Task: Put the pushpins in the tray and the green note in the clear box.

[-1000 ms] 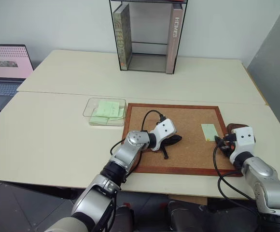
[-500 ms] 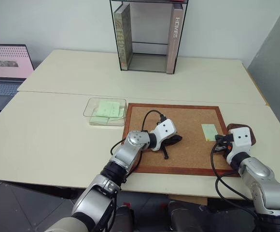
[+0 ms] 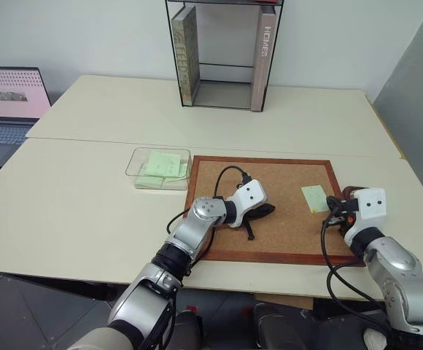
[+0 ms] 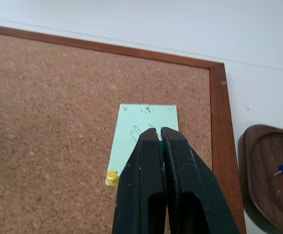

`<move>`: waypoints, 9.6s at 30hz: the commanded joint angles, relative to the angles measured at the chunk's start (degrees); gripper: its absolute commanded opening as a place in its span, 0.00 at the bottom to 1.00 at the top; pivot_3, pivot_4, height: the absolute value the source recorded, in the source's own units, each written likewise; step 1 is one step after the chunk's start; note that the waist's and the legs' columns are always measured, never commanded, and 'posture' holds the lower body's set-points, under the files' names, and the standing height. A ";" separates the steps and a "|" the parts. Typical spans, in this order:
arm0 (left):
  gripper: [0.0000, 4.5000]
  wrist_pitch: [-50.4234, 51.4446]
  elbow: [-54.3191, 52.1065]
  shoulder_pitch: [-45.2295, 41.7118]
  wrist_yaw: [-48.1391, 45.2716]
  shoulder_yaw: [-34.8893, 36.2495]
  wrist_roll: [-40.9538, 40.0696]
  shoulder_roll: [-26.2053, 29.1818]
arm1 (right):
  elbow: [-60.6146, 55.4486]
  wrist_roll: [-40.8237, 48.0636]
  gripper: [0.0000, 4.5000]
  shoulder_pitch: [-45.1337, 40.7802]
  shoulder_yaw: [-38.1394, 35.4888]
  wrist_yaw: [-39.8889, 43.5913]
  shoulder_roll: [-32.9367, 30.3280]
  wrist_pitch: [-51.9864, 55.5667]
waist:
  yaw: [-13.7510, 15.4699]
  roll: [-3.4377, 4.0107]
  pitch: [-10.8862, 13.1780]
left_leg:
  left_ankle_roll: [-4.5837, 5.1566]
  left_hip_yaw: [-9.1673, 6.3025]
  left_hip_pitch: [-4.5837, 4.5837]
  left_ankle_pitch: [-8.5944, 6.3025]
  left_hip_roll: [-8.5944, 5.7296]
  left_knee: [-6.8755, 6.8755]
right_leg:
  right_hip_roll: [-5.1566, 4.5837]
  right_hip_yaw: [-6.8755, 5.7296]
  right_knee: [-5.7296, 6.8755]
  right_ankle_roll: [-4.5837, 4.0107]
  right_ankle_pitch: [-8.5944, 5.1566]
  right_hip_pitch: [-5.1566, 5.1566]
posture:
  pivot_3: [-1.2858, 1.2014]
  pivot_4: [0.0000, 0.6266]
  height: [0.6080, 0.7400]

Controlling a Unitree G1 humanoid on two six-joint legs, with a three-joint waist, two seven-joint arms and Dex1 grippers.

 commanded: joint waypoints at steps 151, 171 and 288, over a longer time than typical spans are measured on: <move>0.29 -19.62 20.03 -17.57 -4.63 7.47 -4.24 -6.03 | -18.14 22.88 0.00 -19.82 -1.29 -2.60 -4.38 35.18 | -0.09 -0.04 0.11 | 0.01 0.00 -0.27 -0.01 0.00 -0.11 | 0.01 -0.01 -0.06 0.15 0.06 -0.27 | 0.52 0.24 1.00; 0.01 -18.75 17.55 -14.15 -7.08 6.44 -3.67 -5.74 | -19.94 27.38 0.00 -18.75 -5.65 -4.63 -3.96 35.69 | -0.09 -0.03 0.11 | 0.01 -0.01 -0.29 -0.01 0.00 -0.11 | 0.01 -0.01 -0.05 0.16 0.06 -0.29 | 0.52 0.24 1.00; 0.63 26.37 -43.25 8.16 11.39 20.21 -14.23 22.52 | -7.58 13.57 1.00 -21.91 11.98 16.95 -5.51 9.06 | 0.29 -0.13 0.42 | -0.03 -0.12 -0.25 -0.03 0.07 -0.05 | -0.05 -0.20 0.04 0.16 0.04 -0.24 | 0.52 0.24 1.00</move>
